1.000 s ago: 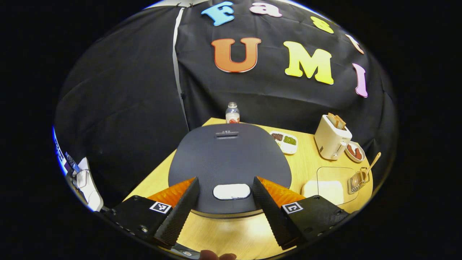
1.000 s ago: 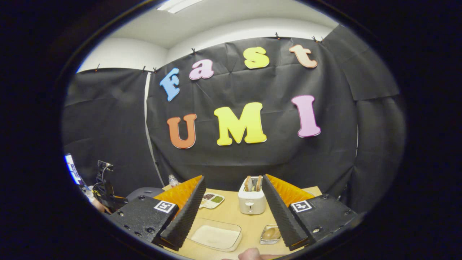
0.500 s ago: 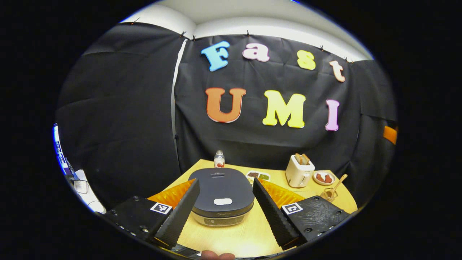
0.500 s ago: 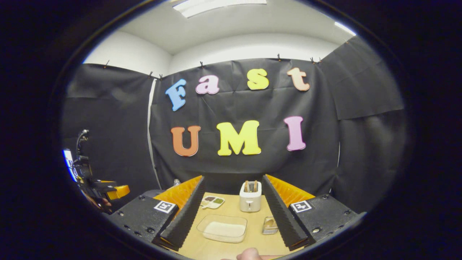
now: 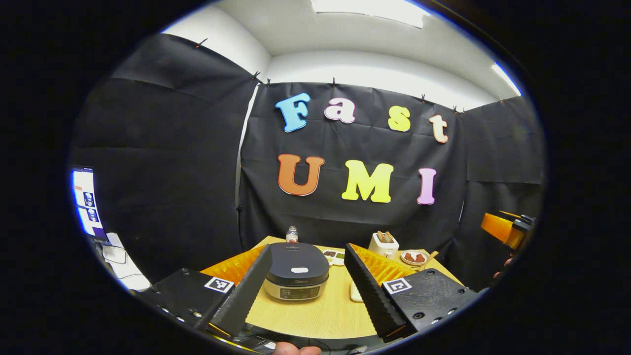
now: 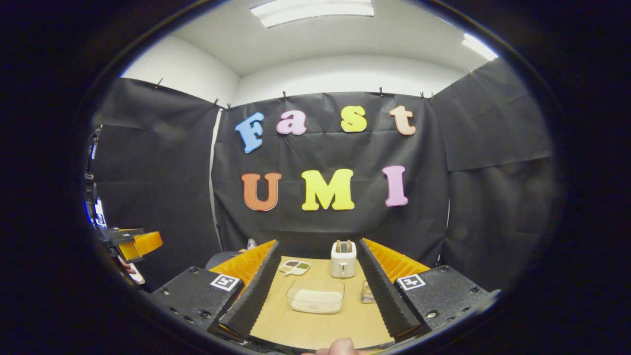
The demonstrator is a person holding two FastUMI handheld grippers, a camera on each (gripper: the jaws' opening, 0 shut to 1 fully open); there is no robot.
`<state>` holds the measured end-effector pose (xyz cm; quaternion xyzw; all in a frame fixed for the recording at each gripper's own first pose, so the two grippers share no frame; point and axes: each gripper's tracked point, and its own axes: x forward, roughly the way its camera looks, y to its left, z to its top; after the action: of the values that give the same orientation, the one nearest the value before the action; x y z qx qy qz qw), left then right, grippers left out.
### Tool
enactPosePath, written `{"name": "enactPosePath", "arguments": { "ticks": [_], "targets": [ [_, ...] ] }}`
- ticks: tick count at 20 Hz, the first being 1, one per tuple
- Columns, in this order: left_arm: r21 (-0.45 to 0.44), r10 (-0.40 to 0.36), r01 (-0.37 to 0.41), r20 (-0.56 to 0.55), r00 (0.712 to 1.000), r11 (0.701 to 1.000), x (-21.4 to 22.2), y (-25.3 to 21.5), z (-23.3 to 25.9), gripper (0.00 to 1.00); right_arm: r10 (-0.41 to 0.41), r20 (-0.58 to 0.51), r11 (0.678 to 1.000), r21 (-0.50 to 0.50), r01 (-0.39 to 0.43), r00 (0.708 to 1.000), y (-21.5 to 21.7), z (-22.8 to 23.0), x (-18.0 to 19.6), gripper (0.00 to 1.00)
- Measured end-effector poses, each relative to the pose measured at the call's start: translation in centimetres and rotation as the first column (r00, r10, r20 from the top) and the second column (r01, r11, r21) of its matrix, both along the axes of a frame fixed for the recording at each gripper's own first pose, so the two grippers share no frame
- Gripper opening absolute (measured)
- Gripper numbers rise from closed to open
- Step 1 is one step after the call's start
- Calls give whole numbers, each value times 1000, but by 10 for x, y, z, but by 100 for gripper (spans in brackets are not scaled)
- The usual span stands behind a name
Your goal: Close the left gripper, press the button to open the rice cooker; take a wooden spoon from the chopstick holder with the right hand, scoop a spoonful of rice and pour it into the rice cooker, then put the wooden spoon back into the chopstick holder.
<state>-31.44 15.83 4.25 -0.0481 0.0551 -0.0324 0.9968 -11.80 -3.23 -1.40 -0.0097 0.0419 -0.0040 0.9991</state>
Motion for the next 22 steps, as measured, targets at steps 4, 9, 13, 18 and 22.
{"name": "enactPosePath", "arguments": {
  "ticks": [4,9,13,18,22],
  "targets": [
    [23,-6,6,-2,1000,1000,-28,-3,-5,94,-3,-37,1000,7,3,999,10,-16,-25,100],
    [-1,-26,26,26,999,1000,-44,-30,1,94,-19,-52,1000,-6,19,998,8,-30,-45,100],
    [8,-44,44,30,999,999,-40,-44,4,94,-56,-61,998,-7,56,997,-6,-37,-50,100],
    [29,-56,55,37,998,998,-33,-52,5,94,-103,-71,995,-11,103,992,-21,-46,-50,97],
    [83,-69,65,49,996,994,-28,-57,2,94,-126,-77,992,-35,124,989,-32,-46,-48,100]
  ]
}}
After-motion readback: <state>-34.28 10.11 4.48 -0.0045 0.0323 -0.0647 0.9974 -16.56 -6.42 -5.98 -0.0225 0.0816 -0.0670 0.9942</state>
